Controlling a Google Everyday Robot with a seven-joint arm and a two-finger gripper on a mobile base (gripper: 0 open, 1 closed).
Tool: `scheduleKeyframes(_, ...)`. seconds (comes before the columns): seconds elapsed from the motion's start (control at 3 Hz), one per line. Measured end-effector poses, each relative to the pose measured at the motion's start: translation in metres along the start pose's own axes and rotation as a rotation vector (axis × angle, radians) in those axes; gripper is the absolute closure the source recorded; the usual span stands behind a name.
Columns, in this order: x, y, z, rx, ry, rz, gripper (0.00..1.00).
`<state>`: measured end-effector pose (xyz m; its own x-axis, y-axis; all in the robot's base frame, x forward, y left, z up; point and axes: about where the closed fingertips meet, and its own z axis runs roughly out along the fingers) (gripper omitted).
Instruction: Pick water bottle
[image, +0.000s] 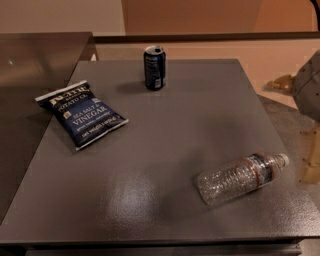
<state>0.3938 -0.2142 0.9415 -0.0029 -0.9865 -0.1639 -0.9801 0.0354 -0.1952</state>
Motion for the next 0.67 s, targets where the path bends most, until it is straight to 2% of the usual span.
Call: scheduleKeyframes(0.67,-0.01,0.037,0.065,-0.112,-0.04,-0.107,0.0)
